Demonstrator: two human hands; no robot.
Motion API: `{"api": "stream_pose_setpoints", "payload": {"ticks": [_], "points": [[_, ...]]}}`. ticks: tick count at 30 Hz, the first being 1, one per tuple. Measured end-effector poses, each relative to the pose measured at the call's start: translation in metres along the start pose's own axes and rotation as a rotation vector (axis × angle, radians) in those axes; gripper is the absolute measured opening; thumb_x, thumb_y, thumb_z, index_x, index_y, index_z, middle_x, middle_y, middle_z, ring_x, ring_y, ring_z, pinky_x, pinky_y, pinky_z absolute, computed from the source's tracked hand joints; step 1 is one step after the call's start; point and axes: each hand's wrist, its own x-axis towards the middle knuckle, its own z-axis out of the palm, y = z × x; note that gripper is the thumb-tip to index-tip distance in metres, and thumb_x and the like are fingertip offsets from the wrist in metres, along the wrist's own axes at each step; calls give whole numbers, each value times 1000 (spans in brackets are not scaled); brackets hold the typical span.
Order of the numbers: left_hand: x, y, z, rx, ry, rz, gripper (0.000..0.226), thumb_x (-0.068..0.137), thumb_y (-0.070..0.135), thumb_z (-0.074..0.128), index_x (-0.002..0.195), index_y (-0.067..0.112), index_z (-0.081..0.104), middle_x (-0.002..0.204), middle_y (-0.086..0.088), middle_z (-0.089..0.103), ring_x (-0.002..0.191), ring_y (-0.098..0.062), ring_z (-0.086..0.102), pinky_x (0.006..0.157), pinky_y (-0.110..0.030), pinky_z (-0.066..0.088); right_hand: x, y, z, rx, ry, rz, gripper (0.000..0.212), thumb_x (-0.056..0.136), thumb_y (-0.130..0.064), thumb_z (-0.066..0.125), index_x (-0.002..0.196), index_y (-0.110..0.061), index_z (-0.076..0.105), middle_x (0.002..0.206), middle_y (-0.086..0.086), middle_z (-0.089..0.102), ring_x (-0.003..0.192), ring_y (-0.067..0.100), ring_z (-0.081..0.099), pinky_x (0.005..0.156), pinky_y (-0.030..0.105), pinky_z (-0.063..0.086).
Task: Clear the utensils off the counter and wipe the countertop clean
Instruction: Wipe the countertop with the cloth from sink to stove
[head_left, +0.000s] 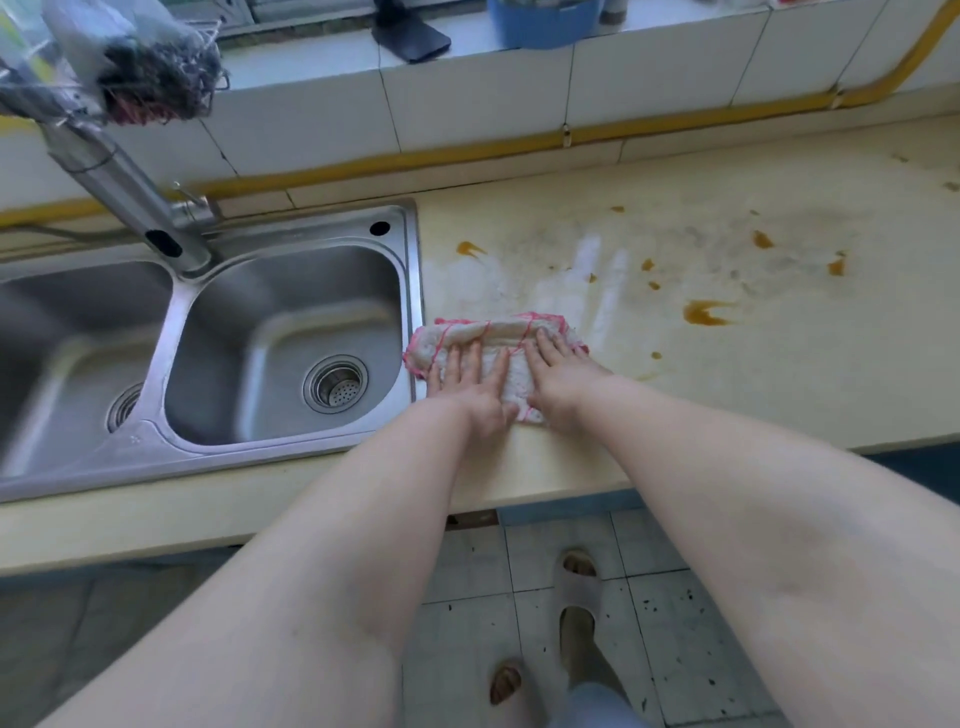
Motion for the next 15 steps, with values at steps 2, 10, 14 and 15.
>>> {"api": "stream_pose_setpoints", "payload": {"ticks": [2,10,14,15], "points": [[12,-2,-9,-10,-2,-12,72,100,49,28,152,31,-18,157,-7,-32,145,-27,-29,118,-49,-15,13,3,-9,6,-4,-12,71,101,-33,32,152,-8,-9,160,12,-19,149,26,-13,120,39,-3],[85,-12,-61,-103,7,-65,73,100,50,29,151,30,-19,157,-6,-33,145,-26,-30,117,-49,-15,87,21,-63,1,-8,-67,74,100,-36,34,152,-7,-11,160,10,-20,149,24,-14,121,38,-2],[120,-20,-83,-107,44,-101,74,100,48,32,152,29,-17,158,-5,-31,146,-26,-28,118,-47,-14,123,25,-86,1,-2,-96,80,98,-38,40,151,-5,-10,160,11,-19,149,25,-14,120,39,0],[130,-22,-88,-105,51,-109,74,99,48,32,152,28,-17,158,-5,-31,146,-26,-28,118,-46,-14,132,26,-92,2,1,-103,81,98,-39,41,151,-5,-10,160,11,-18,149,25,-14,120,39,1]]}}
